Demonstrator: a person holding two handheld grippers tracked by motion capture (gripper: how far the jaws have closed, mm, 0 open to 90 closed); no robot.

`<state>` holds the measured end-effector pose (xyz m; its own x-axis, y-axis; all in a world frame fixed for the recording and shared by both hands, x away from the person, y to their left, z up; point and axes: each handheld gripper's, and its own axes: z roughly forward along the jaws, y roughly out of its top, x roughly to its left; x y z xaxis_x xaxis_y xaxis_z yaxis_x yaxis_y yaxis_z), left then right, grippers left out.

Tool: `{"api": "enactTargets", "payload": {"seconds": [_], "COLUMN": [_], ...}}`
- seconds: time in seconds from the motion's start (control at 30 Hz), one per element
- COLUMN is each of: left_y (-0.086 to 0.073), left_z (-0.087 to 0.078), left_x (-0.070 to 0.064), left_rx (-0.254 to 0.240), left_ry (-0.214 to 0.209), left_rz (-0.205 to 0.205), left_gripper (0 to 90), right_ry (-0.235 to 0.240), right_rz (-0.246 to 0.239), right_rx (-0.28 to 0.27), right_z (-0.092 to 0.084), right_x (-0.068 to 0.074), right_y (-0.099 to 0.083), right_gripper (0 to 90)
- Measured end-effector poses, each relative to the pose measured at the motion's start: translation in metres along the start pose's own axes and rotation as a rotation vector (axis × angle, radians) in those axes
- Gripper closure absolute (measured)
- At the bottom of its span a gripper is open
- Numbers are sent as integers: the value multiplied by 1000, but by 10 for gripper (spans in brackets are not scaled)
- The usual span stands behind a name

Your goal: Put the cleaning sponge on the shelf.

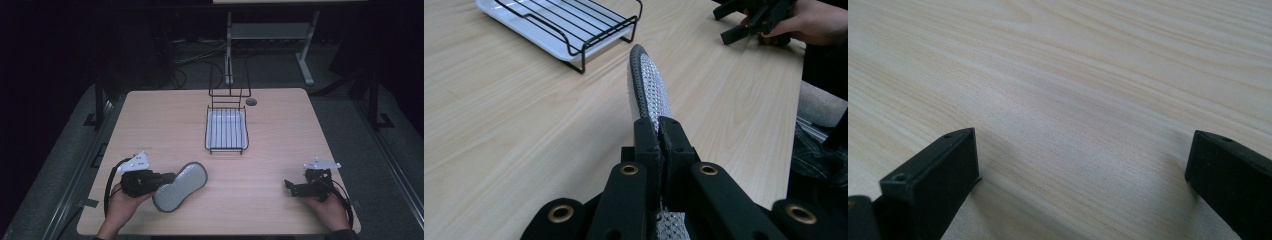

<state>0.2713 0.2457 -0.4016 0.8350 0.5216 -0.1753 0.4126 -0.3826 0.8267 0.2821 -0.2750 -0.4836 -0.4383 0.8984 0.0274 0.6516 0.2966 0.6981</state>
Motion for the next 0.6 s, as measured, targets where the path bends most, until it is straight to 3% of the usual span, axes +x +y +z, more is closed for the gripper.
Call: {"api": "enactTargets", "payload": {"seconds": [0.33,0.6], "left_y": [11,20], "left_z": [2,3], "left_x": [7,16], "left_rx": [-12,-39], "left_ry": [12,21], "left_rz": [9,-10], "left_gripper": [880,878], "right_ry": [0,0], "right_rz": [-1,-1], "right_rx": [0,0], "right_z": [0,0], "right_x": [0,0], "right_y": [0,0], "right_gripper": [0,1]}}
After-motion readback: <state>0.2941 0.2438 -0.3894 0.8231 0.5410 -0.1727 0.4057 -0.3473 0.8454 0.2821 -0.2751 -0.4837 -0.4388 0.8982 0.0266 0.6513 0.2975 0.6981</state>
